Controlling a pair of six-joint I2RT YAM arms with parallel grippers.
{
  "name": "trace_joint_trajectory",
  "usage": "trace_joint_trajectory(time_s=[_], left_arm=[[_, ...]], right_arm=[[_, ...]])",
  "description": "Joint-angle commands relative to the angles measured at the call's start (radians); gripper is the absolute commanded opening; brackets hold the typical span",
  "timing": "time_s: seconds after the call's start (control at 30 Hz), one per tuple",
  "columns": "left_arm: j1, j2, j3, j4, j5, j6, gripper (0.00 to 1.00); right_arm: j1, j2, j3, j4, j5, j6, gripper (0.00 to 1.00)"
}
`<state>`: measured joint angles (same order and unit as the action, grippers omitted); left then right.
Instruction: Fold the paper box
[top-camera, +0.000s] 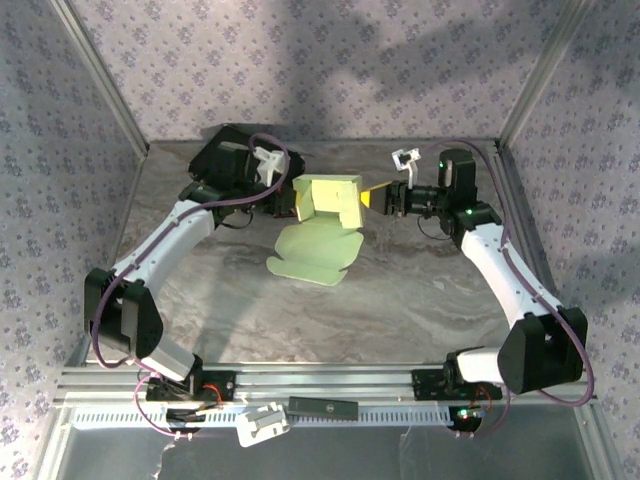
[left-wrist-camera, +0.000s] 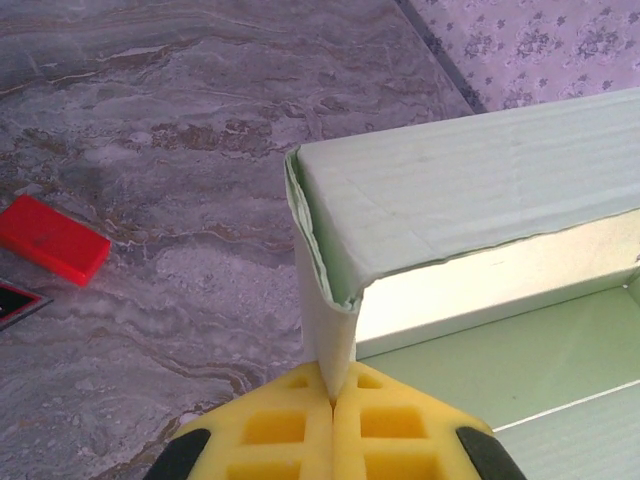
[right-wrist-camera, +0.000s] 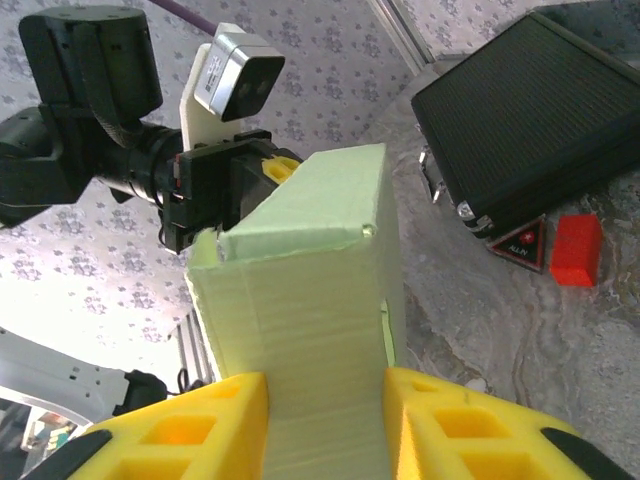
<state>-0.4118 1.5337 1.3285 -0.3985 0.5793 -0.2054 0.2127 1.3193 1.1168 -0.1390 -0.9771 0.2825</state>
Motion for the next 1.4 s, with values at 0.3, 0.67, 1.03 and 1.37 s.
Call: trace_joint_trajectory(time_s=[0.3, 0.67, 1.03, 1.37], left_arm=[[-0.022, -0.003, 0.042, -0.035, -0.065, 0.019, 0.0], [-0.046, -0.008, 0.044, -0.039, -0.091, 0.021, 0.0], [-0.076, -0.021, 0.035, -0.045, -0.151, 0.022, 0.0], [-0.1, -0.028, 0.034, -0.046, -0.187, 0.023, 0.0]], right_arm=[[0.054, -0.057, 0.013, -0.123, 0.133, -0.102, 0.4], [0.122, 0.0, 0.067, -0.197, 0.313, -0.14, 0.37], [0.277, 0.018, 0.108, -0.236, 0.817, -0.154, 0.33], [0.395, 0.103, 0.168, -0.263, 1.142, -0.11, 0.18]])
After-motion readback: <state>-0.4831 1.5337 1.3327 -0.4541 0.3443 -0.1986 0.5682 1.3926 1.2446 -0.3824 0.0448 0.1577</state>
